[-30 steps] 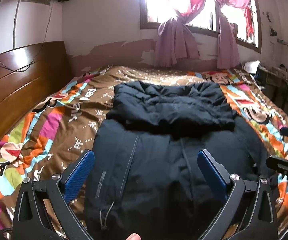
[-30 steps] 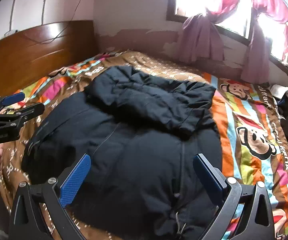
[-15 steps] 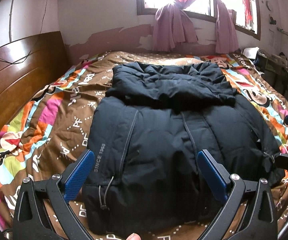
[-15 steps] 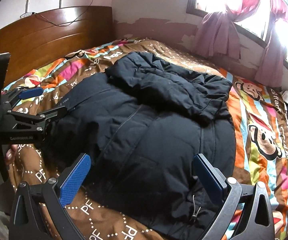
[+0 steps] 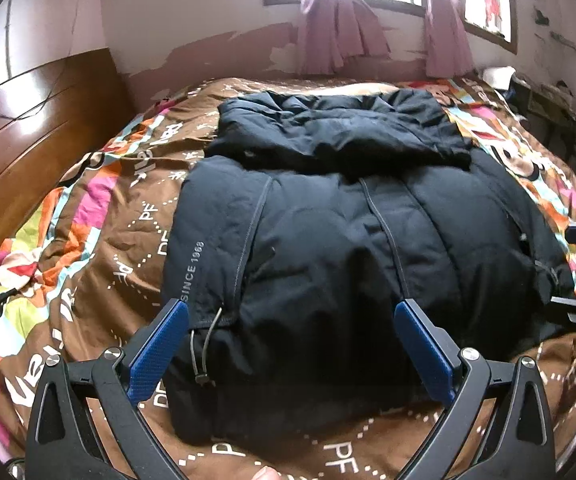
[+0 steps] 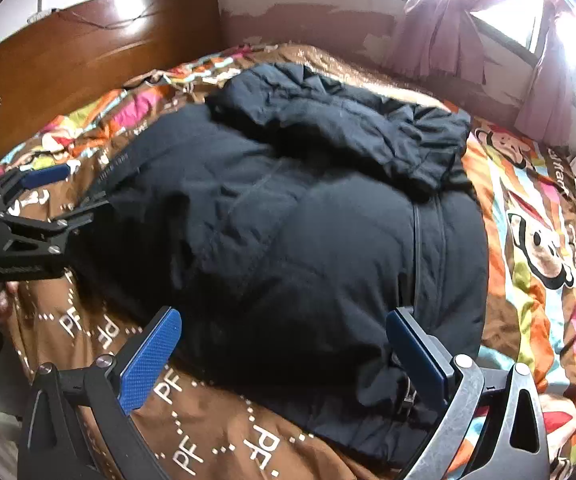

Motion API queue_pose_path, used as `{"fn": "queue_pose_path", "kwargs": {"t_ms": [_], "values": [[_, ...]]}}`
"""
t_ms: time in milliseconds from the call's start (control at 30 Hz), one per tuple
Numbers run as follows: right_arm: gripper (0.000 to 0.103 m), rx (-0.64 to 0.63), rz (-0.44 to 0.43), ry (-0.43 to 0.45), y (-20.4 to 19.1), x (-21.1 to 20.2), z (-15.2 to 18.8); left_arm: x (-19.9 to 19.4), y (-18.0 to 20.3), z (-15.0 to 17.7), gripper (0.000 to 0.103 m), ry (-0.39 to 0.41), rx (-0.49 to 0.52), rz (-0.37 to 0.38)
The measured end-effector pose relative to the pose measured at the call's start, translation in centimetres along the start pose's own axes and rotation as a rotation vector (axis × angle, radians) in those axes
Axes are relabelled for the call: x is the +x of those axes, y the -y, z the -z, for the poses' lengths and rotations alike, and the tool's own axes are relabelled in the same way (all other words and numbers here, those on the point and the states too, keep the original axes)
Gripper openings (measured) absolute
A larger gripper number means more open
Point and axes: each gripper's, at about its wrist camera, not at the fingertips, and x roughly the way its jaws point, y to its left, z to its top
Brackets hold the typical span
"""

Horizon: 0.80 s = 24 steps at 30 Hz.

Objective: Fold large clothes

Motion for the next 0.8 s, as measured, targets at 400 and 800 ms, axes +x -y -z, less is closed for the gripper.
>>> {"fn": "queue_pose_path", "kwargs": {"t_ms": [400, 800], "values": [[0.103, -0.055, -0.002, -0.136, 0.4, 3.2, 3.8, 1.3, 1.4, 6.9, 0.101, -0.037, 0.352, 0.019], [0.103, -0.027, 0.019, -0.202, 2.6, 5.1, 6.2, 5.6, 2.8, 12.0, 0.101, -0.123, 0.595, -0.033]]}}
